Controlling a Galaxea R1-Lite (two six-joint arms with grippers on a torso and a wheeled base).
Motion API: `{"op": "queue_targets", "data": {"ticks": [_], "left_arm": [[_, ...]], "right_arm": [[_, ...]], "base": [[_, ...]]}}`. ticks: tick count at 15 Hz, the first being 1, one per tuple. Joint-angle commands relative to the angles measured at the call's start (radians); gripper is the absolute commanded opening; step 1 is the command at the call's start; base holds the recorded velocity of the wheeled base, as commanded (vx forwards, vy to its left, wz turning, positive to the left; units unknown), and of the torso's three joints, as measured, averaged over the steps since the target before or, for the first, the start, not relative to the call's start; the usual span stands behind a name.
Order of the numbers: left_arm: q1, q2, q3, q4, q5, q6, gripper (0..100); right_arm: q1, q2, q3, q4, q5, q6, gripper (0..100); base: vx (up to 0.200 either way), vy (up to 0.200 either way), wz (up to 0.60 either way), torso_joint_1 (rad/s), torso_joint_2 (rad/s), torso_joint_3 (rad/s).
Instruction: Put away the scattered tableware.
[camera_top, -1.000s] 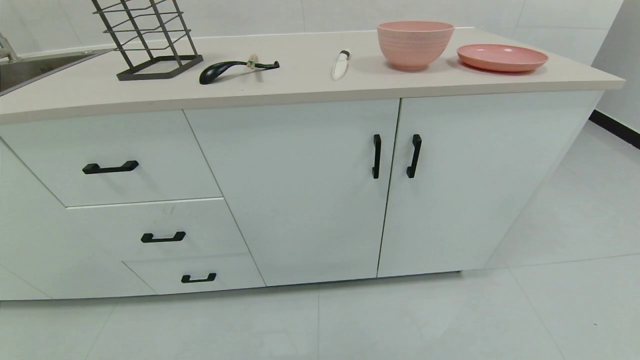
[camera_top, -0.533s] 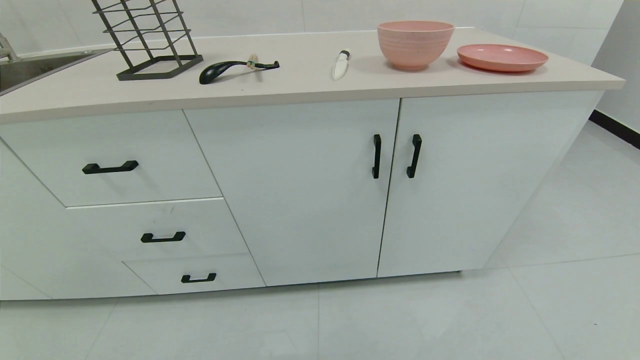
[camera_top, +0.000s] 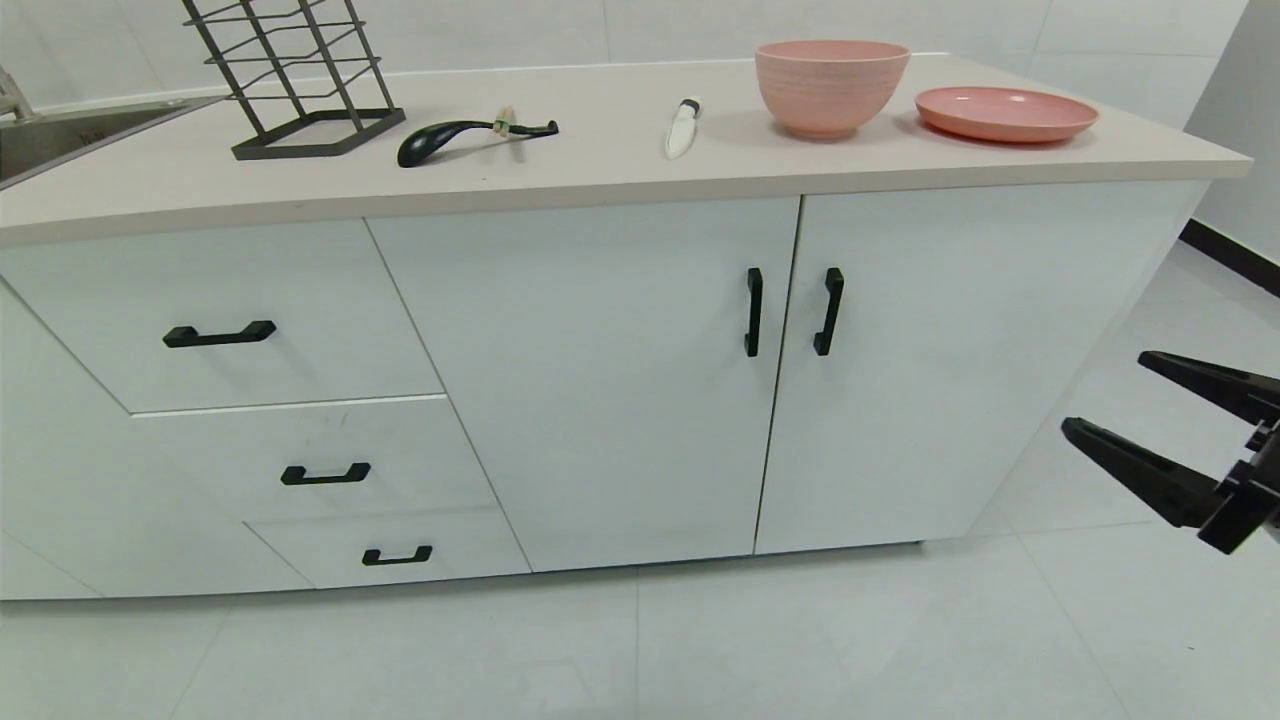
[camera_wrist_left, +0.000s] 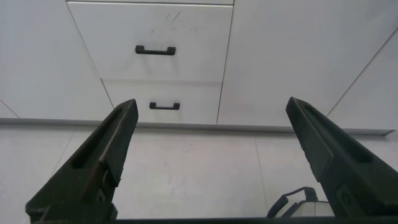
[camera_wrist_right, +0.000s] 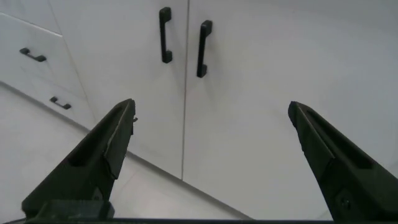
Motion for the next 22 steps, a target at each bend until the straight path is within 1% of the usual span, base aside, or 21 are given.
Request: {"op": "queue_targets", "data": {"ticks": [1, 3, 4, 6, 8, 9, 10, 11, 12, 13, 14, 15, 16, 17, 18, 19, 20, 21, 22], "left_arm": [[0.000, 0.000, 0.000, 0.000, 0.000, 0.000, 100], [0.000, 0.000, 0.000, 0.000, 0.000, 0.000, 100], [0.000, 0.000, 0.000, -0.002, 0.000, 0.000, 100], [0.000, 0.000, 0.000, -0.002, 0.000, -0.002, 100], [0.000, 0.000, 0.000, -0.003, 0.000, -0.003, 100], [0.000, 0.000, 0.000, -0.017, -0.009, -0.002, 100], [0.000, 0.000, -0.002, -0.115, -0.020, 0.004, 100], [0.002, 0.006, -0.017, -0.270, -0.069, 0.029, 100], [0.005, 0.023, -0.044, -0.230, -0.098, 0.027, 100], [0.000, 0.067, -0.086, -0.164, -0.119, 0.029, 100], [-0.007, 0.163, -0.144, -0.149, -0.175, 0.035, 100], [-0.021, 0.273, -0.195, -0.167, -0.233, 0.047, 100], [-0.033, 0.345, -0.224, -0.187, -0.261, 0.066, 100], [-0.093, 0.572, -0.281, -0.286, -0.357, 0.136, 100], [-0.133, 0.689, -0.296, -0.367, -0.414, 0.178, 100], [-0.152, 0.805, -0.310, -0.436, -0.449, 0.214, 100], [-0.153, 0.904, -0.325, -0.499, -0.471, 0.257, 100], [-0.155, 0.991, -0.337, -0.562, -0.508, 0.294, 100], [-0.156, 1.100, -0.354, -0.654, -0.584, 0.329, 100]], "right_arm": [[0.005, 0.204, -0.039, -0.092, 0.076, -0.015, 100], [0.007, 0.295, -0.074, -0.179, 0.110, -0.015, 100], [0.010, 0.364, -0.120, -0.204, 0.153, -0.024, 100], [0.017, 0.441, -0.197, -0.211, 0.208, -0.057, 100], [0.062, 0.519, -0.287, -0.219, 0.246, -0.075, 100], [0.080, 0.540, -0.310, -0.219, 0.248, -0.078, 100], [0.099, 0.553, -0.324, -0.219, 0.248, -0.080, 100], [0.117, 0.563, -0.324, -0.219, 0.248, -0.081, 100], [0.120, 0.570, -0.326, -0.219, 0.248, -0.083, 100], [0.131, 0.576, -0.334, -0.220, 0.248, -0.084, 100], [0.139, 0.577, -0.346, -0.222, 0.248, -0.086, 100], [0.143, 0.579, -0.360, -0.222, 0.248, -0.089, 100], [0.143, 0.580, -0.367, -0.222, 0.248, -0.089, 100], [0.151, 0.582, -0.383, -0.222, 0.248, -0.089, 100], [0.151, 0.577, -0.380, -0.222, 0.248, -0.089, 100], [0.151, 0.573, -0.383, -0.222, 0.248, -0.089, 100], [0.152, 0.568, -0.378, -0.222, 0.248, -0.089, 100], [0.151, 0.562, -0.376, -0.222, 0.248, -0.089, 100], [0.152, 0.557, -0.376, -0.223, 0.248, -0.089, 100]], "base": [[0.000, 0.000, 0.00, 0.000, 0.00, 0.000], [0.000, 0.000, 0.00, 0.000, 0.00, 0.000], [0.000, 0.000, 0.00, 0.000, 0.00, 0.000], [0.000, 0.000, 0.00, 0.000, 0.00, 0.000], [0.000, 0.000, 0.00, 0.000, 0.00, 0.000], [0.000, 0.000, 0.00, 0.000, 0.00, 0.000], [0.000, 0.000, 0.00, 0.000, 0.00, 0.000], [0.000, 0.000, 0.00, 0.000, 0.00, 0.000], [0.000, 0.000, 0.00, 0.000, 0.00, 0.000], [0.000, 0.000, 0.00, 0.000, 0.00, 0.000], [0.000, 0.000, 0.00, 0.000, 0.00, 0.000], [0.000, 0.000, 0.00, 0.000, 0.00, 0.000], [0.000, 0.000, 0.00, 0.000, 0.00, 0.000], [0.000, 0.000, 0.00, 0.000, 0.00, 0.000], [0.000, 0.000, 0.00, 0.000, 0.00, 0.000], [0.000, 0.000, 0.00, 0.000, 0.00, 0.000], [0.000, 0.000, 0.00, 0.000, 0.00, 0.000], [0.000, 0.000, 0.00, 0.000, 0.00, 0.000], [0.000, 0.000, 0.00, 0.000, 0.00, 0.000]]}}
